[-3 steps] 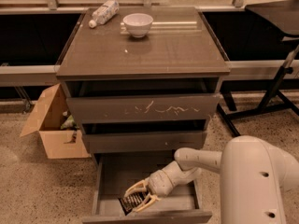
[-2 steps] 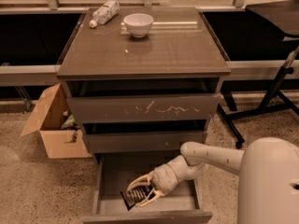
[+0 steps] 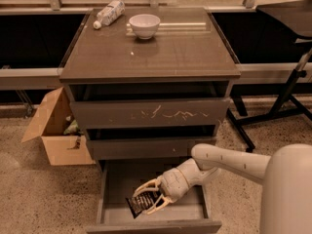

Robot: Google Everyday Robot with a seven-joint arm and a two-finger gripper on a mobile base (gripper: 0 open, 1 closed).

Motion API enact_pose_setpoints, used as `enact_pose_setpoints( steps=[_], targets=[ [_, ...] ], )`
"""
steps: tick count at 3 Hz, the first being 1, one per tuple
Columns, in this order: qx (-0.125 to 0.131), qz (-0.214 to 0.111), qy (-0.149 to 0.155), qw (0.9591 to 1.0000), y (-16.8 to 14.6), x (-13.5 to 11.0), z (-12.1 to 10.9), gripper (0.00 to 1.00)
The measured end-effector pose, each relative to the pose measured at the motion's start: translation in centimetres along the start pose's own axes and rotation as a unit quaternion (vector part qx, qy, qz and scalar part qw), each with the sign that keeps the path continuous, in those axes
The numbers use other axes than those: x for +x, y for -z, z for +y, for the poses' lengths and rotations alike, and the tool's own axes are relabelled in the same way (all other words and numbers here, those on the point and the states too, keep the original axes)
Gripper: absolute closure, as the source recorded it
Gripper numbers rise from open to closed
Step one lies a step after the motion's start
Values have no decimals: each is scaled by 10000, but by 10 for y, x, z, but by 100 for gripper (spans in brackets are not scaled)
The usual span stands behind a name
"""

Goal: Pick rxbar chocolate from bottom drawer and place on counter

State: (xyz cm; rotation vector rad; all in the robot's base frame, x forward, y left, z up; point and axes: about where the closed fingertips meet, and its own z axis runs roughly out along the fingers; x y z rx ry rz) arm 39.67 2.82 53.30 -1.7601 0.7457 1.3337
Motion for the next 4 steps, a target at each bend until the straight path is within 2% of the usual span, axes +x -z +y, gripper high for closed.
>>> enact_pose_setpoints(
  steps=[1, 2, 3, 4],
  targets=[
    [230, 552, 227, 9980, 37, -72, -4, 100],
    [386, 963, 430, 9937, 75, -121, -20, 100],
    [386, 963, 430, 9937, 74, -121, -20, 100],
    [683, 1119, 562, 9898, 108, -141, -33, 100]
  ],
)
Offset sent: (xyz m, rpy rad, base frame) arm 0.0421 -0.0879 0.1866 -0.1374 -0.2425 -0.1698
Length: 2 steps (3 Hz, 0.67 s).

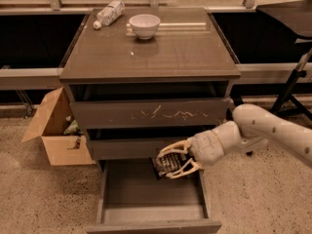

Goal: Pick rxbar chocolate from bottom drawer and place on counter

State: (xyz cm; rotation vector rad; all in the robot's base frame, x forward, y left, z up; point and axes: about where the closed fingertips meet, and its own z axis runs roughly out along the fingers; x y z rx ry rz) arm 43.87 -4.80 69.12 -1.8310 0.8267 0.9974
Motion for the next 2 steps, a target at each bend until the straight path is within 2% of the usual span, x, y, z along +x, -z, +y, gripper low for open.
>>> enact_pose_setpoints(
  steps=[1, 2],
  targets=[
    [419, 294, 93, 9986, 52, -16, -28, 100],
    [809, 577, 231, 9948, 107, -32, -65, 100]
  ],
)
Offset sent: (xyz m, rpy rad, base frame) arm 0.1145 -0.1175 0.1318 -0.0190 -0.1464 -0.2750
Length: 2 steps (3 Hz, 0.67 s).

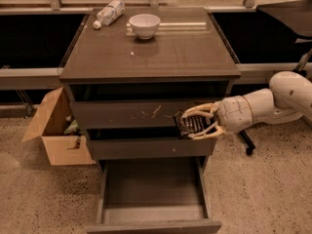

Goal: Pick rxbar chocolate from bottom drawer and place on counter

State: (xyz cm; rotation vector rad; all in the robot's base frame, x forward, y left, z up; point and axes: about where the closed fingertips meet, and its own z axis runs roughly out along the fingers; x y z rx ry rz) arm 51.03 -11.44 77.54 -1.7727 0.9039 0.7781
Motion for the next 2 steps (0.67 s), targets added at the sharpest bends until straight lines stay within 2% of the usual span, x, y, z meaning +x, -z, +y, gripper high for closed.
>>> enact_pose_setpoints(
  steps=[1, 2],
  targets=[
    [0, -2, 1, 10000, 0, 0, 0, 100],
    [58, 154, -10, 9999, 14, -1, -23, 100]
  ],
)
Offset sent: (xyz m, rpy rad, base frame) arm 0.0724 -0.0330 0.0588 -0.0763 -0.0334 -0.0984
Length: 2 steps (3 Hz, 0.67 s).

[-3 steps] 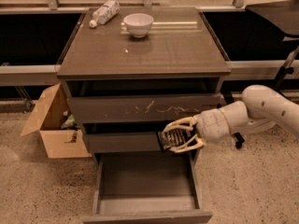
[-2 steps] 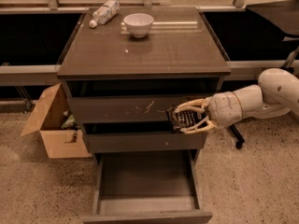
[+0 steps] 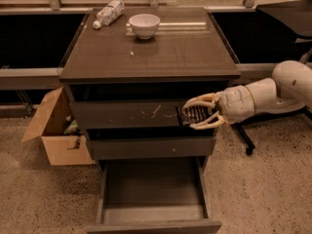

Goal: Pick rxbar chocolate from bottom drawer and place on counter

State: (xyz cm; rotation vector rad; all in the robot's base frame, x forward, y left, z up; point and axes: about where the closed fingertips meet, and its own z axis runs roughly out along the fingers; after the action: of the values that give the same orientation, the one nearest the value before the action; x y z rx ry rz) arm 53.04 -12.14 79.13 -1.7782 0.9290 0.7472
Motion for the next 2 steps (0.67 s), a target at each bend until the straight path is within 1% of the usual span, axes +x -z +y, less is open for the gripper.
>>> enact_pose_setpoints(
  steps=[2],
  targets=[
    [243, 560, -50, 9981, 50, -3, -76, 100]
  ],
)
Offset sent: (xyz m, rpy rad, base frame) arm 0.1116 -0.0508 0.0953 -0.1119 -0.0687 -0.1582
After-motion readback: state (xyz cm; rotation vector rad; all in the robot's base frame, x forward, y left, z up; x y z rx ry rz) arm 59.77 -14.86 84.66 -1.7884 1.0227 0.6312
